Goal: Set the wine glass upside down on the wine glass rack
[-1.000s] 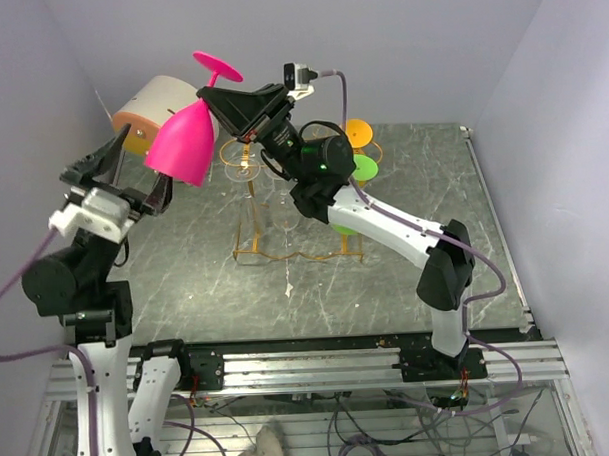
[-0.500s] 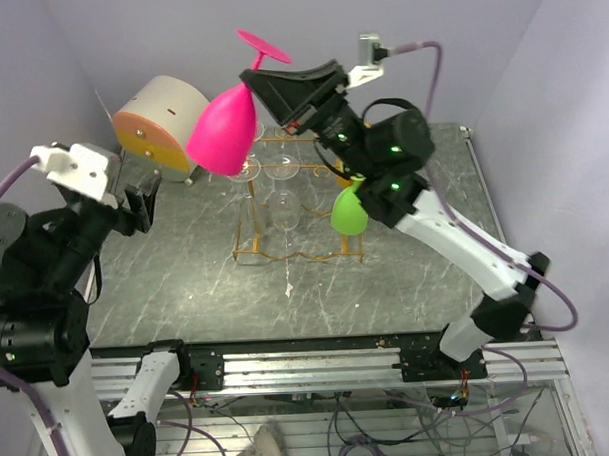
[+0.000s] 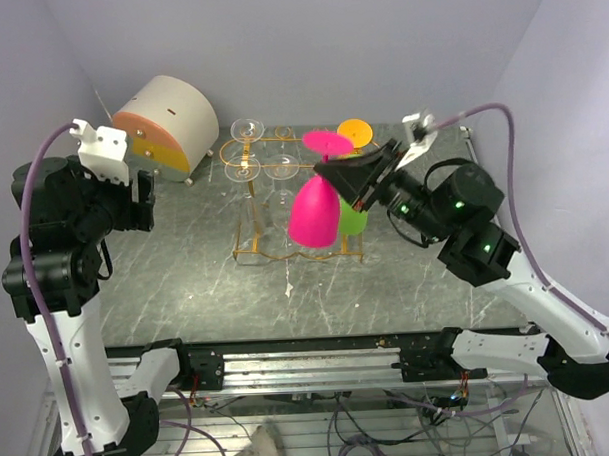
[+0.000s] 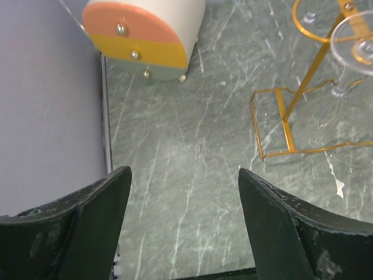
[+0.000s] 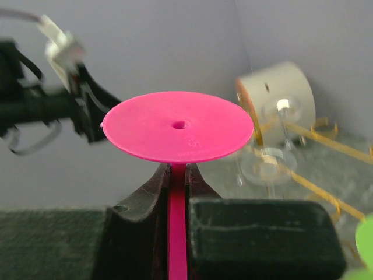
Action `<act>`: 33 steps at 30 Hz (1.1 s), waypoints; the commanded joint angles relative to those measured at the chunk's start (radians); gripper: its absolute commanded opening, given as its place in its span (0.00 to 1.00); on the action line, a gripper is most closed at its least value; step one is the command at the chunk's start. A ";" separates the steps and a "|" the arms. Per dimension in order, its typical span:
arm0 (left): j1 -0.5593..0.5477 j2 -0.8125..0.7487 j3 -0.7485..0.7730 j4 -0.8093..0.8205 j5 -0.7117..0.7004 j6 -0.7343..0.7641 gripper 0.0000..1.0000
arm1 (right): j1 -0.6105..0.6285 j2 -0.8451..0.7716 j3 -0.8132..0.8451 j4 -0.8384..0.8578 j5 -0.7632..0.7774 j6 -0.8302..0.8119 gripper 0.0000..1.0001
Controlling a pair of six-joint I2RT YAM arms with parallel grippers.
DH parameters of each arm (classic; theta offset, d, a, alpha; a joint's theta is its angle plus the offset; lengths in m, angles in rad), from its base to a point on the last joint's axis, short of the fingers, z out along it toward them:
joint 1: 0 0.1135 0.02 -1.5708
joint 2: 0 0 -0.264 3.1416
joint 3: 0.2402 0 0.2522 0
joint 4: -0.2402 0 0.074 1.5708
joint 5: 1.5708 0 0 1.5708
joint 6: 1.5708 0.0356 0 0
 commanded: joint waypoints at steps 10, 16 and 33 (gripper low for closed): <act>0.104 -0.058 -0.152 -0.037 0.105 0.009 0.98 | 0.004 -0.100 -0.327 -0.015 0.141 -0.117 0.00; 0.117 -0.075 -0.183 -0.035 0.137 0.015 0.97 | 0.004 -0.066 -0.350 0.015 0.193 -0.155 0.00; 0.121 -0.066 -0.216 -0.014 0.172 0.019 0.95 | 0.004 0.002 -0.426 0.153 0.325 -0.169 0.00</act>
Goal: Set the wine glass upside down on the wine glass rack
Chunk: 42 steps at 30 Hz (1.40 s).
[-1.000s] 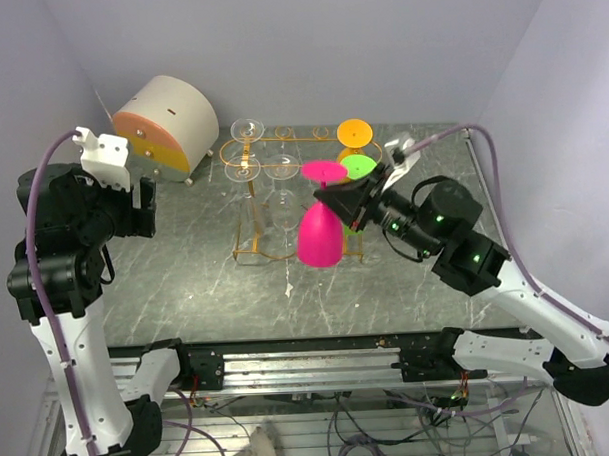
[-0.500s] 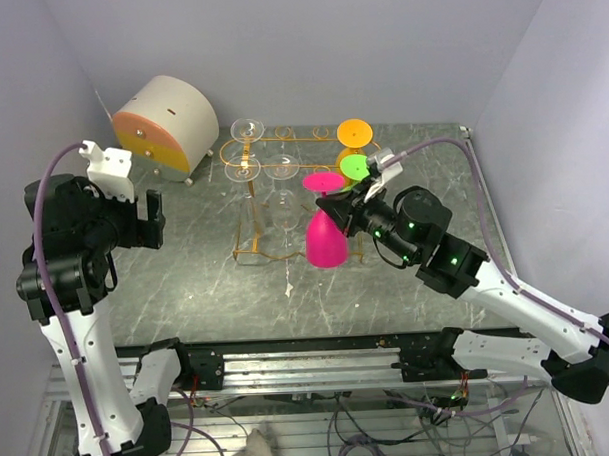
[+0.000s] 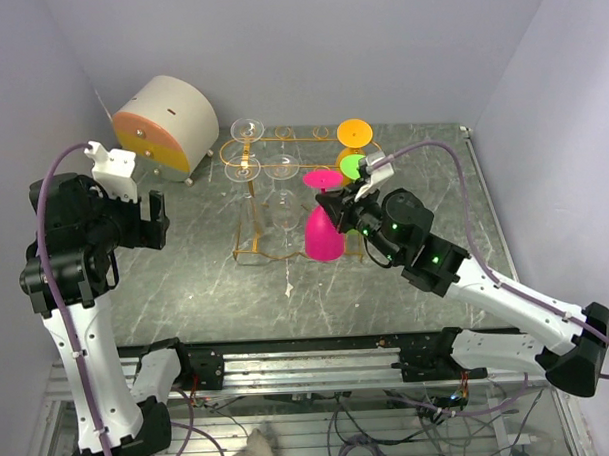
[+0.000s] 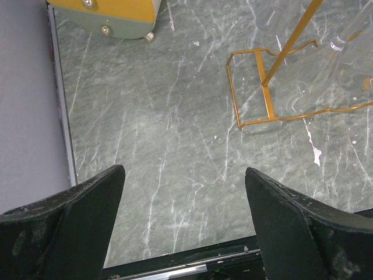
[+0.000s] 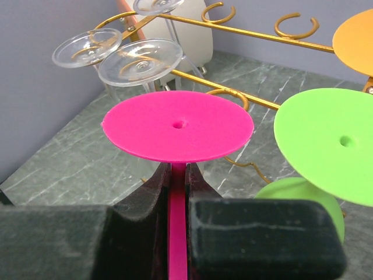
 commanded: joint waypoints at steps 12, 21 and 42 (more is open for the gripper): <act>0.008 0.011 -0.002 0.014 0.034 0.007 0.94 | 0.003 0.049 0.020 0.070 0.085 -0.019 0.00; 0.005 0.013 -0.007 0.017 0.039 0.007 0.94 | 0.004 0.050 0.019 0.079 0.140 -0.021 0.00; 0.005 -0.004 -0.029 0.022 0.023 0.000 0.94 | 0.003 0.121 0.085 0.061 0.179 -0.020 0.14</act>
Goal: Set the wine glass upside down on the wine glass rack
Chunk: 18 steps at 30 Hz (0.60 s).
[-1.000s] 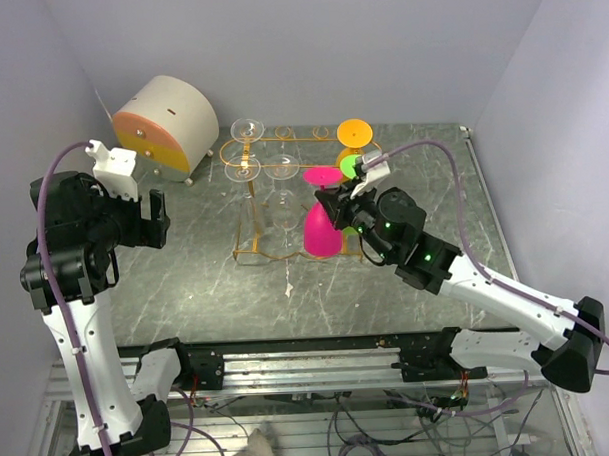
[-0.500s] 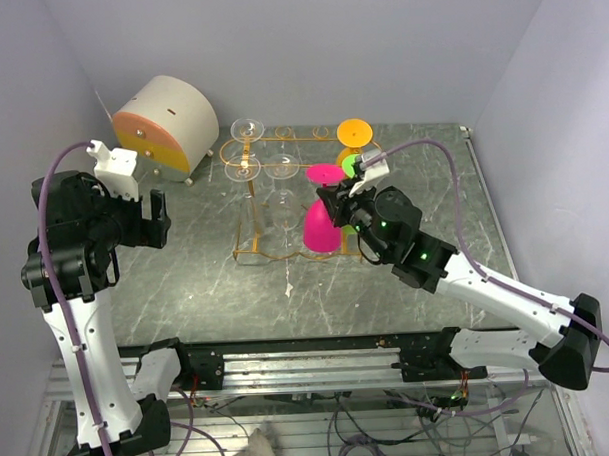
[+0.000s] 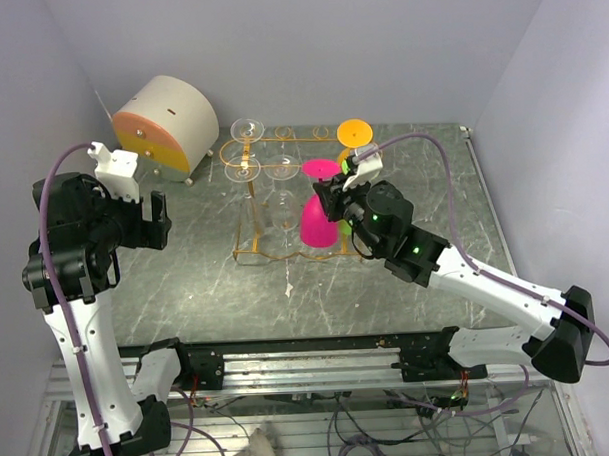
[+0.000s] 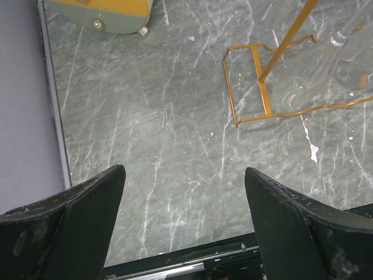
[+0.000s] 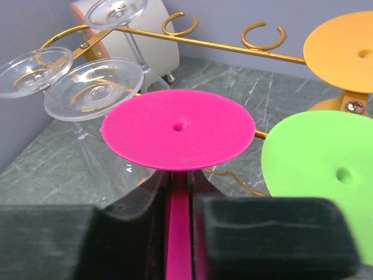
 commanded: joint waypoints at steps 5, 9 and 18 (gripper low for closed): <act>0.002 -0.011 -0.004 0.026 -0.004 -0.017 0.94 | 0.004 -0.029 0.033 -0.013 0.060 0.004 0.48; 0.003 -0.007 0.004 0.023 -0.004 -0.020 0.94 | 0.003 -0.053 0.057 -0.060 0.049 0.020 0.55; 0.003 0.001 0.013 0.008 -0.008 -0.001 0.93 | 0.004 -0.195 0.095 -0.201 -0.119 0.047 0.88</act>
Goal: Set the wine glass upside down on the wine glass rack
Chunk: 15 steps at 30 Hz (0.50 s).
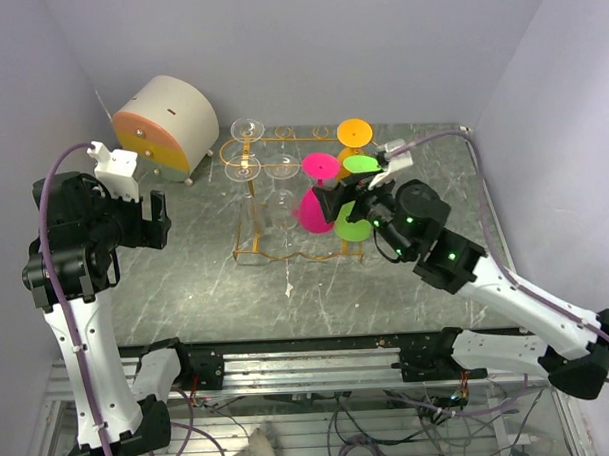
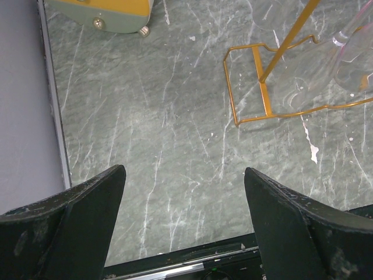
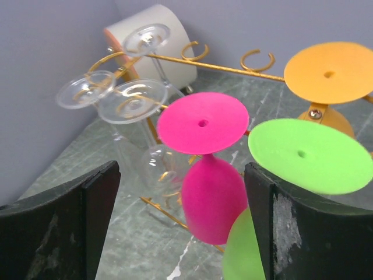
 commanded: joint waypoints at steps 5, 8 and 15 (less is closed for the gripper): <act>0.002 0.009 0.037 0.015 -0.061 -0.022 0.92 | 0.002 -0.130 0.138 -0.231 0.048 0.008 1.00; 0.004 0.014 0.063 0.030 -0.122 -0.042 0.93 | 0.001 -0.165 0.098 -0.182 0.513 0.107 1.00; 0.008 0.031 0.062 0.073 -0.168 -0.054 0.93 | 0.000 0.032 0.362 -0.506 0.724 0.252 1.00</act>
